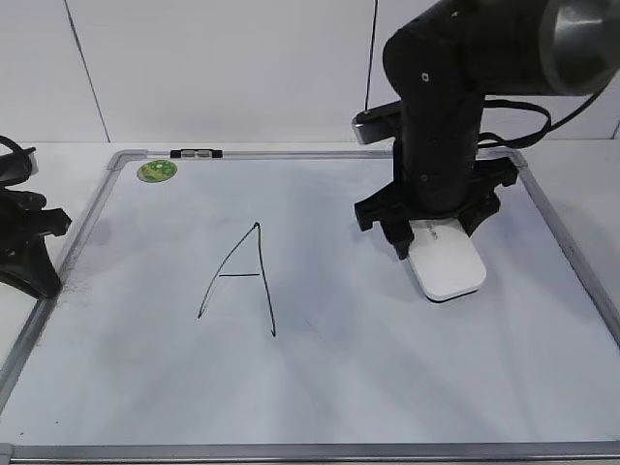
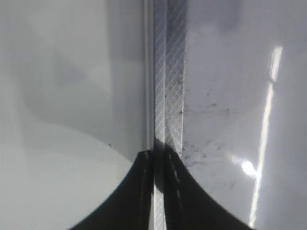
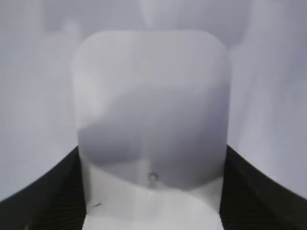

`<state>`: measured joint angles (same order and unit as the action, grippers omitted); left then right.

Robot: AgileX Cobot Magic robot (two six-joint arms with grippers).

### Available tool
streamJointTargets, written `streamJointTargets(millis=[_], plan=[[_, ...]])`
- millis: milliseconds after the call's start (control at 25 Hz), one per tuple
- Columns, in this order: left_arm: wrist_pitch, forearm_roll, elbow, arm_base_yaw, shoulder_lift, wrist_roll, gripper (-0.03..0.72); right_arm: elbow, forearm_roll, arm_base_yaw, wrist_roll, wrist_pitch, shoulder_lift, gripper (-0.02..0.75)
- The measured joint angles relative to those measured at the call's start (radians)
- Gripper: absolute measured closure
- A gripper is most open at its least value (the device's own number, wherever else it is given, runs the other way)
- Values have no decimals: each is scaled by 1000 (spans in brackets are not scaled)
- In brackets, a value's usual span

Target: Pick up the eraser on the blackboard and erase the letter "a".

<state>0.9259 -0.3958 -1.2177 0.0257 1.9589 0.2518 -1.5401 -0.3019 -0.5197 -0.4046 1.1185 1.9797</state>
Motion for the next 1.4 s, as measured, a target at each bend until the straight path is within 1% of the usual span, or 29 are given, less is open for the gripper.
streamJointTargets(millis=[120,240,520,720,960,1160,1280,1400], plan=[[0,0,0,0,0,0,659,34,-36,7,-32,0,-26,209],[0,0,0,0,0,0,659,87,-40,30,-54,-2,-53,209],[0,-2,0,0,0,0,659,210,-42,149,-60,-24,-140,209],[0,-4,0,0,0,0,659,217,25,240,32,-28,-165,209],[2,-6,0,0,0,0,659,217,113,316,145,-9,-165,209],[2,-8,0,0,0,0,659,218,142,380,192,-1,-165,209],[2,-8,0,0,0,0,659,220,154,402,216,8,-165,209],[2,-8,0,0,0,0,659,211,161,405,233,27,-145,209]])
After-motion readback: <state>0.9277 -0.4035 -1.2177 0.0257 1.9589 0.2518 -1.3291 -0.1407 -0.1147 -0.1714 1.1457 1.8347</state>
